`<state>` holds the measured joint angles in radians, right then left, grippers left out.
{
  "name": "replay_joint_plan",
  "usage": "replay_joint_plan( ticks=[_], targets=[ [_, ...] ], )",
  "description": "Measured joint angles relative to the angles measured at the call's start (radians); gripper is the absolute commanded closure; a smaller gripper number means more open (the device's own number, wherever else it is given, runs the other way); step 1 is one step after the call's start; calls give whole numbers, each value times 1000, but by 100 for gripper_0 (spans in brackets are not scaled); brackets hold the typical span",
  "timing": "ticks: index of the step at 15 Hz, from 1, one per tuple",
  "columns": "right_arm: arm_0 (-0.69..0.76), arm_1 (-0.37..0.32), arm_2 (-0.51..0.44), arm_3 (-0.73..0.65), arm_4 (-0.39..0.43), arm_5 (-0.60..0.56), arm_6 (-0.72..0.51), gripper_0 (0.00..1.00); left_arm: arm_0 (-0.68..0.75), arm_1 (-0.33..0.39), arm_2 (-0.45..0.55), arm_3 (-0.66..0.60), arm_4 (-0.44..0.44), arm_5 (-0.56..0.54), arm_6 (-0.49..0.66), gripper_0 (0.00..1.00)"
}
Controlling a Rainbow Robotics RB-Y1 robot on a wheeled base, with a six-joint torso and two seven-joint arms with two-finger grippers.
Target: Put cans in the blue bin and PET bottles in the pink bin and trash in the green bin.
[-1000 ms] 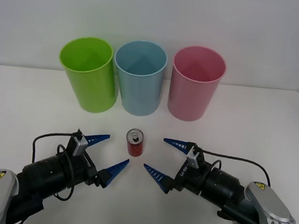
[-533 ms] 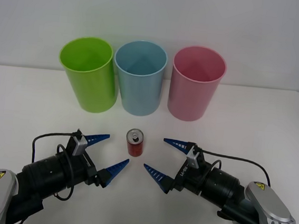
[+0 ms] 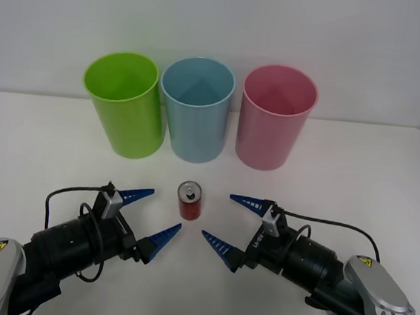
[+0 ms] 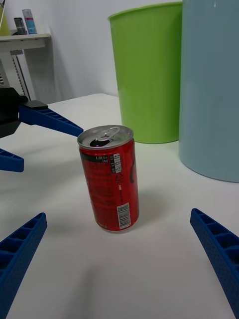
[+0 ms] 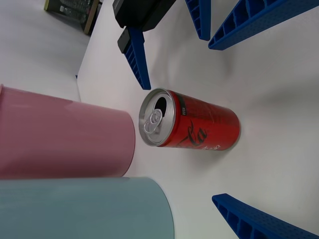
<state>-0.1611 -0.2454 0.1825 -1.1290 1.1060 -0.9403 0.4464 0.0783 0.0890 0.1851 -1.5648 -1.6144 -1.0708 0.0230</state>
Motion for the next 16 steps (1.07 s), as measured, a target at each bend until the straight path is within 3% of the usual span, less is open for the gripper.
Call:
replay_joint_plan(
  ticks=[10,16],
  targets=[
    [0,0,0,0,0,0,0,0,1,14,0,-1,11,-3,1,0],
    [0,0,0,0,0,0,0,0,9,142,1,-1,79,-31,15,0]
  ],
)
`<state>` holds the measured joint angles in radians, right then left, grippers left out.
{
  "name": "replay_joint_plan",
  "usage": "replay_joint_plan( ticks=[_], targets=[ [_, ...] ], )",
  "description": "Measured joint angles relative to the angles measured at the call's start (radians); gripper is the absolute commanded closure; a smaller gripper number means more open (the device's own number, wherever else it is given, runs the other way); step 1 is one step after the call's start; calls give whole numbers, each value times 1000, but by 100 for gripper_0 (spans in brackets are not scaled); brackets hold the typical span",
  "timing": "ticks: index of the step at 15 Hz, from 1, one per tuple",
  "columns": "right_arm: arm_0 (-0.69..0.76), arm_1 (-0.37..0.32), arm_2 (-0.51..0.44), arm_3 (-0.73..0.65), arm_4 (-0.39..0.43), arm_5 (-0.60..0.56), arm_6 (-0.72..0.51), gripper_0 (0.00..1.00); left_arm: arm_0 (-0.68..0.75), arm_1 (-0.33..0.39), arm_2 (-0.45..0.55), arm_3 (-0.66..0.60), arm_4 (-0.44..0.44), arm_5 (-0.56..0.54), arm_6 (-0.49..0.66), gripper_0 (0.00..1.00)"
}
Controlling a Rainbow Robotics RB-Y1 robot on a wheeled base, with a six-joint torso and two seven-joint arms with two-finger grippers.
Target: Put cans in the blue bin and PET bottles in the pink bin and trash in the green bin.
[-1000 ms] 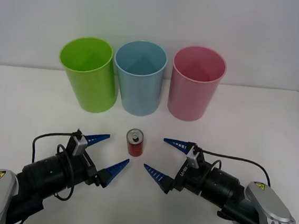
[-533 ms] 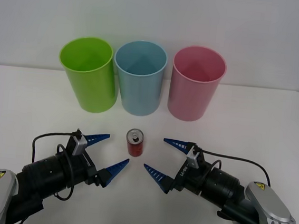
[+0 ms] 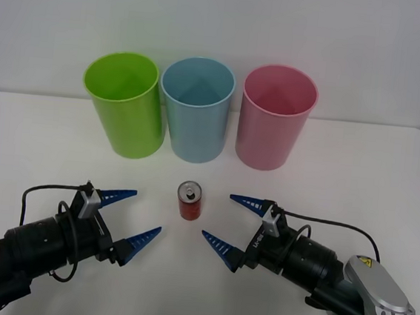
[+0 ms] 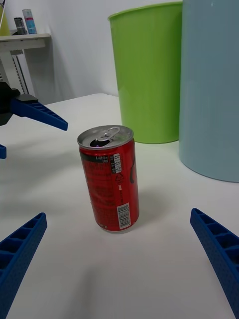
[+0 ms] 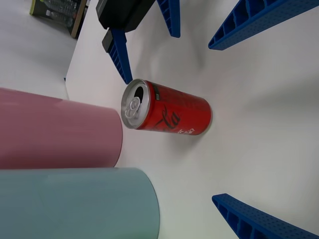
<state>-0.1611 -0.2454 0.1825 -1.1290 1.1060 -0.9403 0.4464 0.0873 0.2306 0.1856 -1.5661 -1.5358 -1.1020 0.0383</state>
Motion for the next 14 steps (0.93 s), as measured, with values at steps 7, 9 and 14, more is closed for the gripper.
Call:
replay_joint_plan(
  ticks=[7,9,14],
  targets=[
    [0,0,0,0,0,0,0,0,53,122,26,-33,91,-28,36,0],
    [0,0,0,0,0,0,0,0,78,140,45,-59,97,-39,58,0],
    [0,0,0,0,0,0,0,0,109,178,81,-95,99,-75,108,0]
  ],
)
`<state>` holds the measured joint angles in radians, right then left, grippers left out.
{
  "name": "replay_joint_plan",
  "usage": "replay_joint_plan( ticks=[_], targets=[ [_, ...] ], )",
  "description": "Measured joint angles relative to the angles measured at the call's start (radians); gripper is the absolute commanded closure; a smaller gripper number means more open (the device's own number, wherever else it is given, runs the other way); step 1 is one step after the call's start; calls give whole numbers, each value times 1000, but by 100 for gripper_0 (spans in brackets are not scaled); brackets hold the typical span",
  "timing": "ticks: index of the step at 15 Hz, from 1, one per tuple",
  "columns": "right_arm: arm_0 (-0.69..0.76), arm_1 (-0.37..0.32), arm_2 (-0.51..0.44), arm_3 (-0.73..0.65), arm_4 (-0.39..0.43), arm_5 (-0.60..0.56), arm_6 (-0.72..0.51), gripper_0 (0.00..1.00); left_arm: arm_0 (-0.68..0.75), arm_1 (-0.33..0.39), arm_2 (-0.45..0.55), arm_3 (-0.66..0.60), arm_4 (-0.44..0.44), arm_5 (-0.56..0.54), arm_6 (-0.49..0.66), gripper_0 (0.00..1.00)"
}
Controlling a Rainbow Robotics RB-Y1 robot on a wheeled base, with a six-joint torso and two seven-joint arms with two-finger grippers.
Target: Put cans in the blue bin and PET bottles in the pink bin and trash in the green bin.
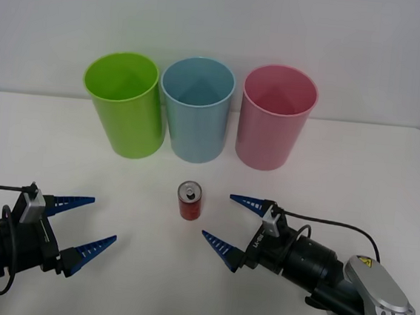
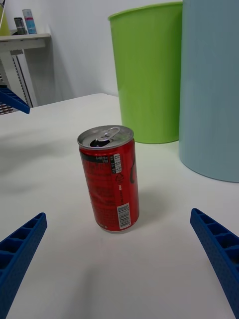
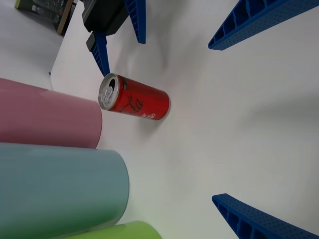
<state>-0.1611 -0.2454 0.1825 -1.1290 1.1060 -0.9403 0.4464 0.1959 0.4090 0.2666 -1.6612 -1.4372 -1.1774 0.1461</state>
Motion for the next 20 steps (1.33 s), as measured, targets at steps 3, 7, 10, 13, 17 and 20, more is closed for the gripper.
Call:
replay_joint_plan(
  ticks=[3,7,10,13,17,20],
  targets=[
    [0,0,0,0,0,0,0,0,24,36,7,-52,-11,-15,98,0],
    [0,0,0,0,0,0,0,0,53,45,19,-124,-35,-29,203,0],
    [0,0,0,0,0,0,0,0,67,45,40,-140,-31,-53,228,0],
    [0,0,0,0,0,0,0,0,95,46,70,-186,-28,-61,308,0],
    [0,0,0,0,0,0,0,0,146,46,110,-279,-47,-62,450,0],
    [0,0,0,0,0,0,0,0,175,47,141,-304,-42,-73,480,0]
  ],
)
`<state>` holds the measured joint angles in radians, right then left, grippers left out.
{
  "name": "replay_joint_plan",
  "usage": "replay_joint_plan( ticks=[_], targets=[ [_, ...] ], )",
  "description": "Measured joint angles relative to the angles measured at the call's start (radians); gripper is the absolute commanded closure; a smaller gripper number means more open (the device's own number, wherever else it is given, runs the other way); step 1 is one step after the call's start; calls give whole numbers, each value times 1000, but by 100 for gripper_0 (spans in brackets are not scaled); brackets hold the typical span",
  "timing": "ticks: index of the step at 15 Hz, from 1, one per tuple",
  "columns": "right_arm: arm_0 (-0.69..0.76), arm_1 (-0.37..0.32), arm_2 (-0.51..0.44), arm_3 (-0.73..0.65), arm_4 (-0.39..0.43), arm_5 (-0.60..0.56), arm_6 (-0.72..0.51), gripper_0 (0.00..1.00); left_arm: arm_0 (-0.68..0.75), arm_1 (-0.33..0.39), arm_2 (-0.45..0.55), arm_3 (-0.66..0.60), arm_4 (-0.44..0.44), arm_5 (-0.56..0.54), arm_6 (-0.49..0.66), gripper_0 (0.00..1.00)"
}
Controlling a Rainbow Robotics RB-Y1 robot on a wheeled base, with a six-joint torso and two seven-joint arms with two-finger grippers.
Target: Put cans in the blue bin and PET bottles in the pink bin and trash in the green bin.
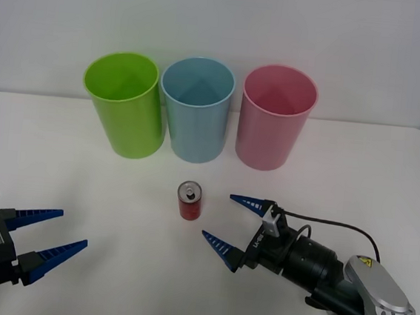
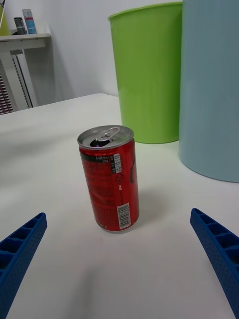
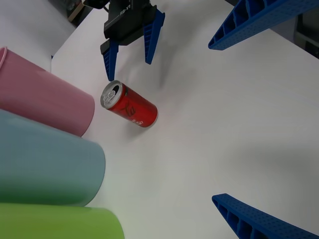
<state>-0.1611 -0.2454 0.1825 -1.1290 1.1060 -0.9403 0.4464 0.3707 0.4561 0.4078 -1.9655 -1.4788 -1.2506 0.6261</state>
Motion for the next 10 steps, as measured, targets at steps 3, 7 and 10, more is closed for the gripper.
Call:
replay_joint_plan(
  ticks=[3,7,10],
  targets=[
    [0,0,0,0,0,0,0,0,37,4,32,-26,19,-6,39,0],
    [0,0,0,0,0,0,0,0,90,14,71,-81,34,-6,122,0],
    [0,0,0,0,0,0,0,0,119,47,87,-83,79,-6,135,0]
  ],
)
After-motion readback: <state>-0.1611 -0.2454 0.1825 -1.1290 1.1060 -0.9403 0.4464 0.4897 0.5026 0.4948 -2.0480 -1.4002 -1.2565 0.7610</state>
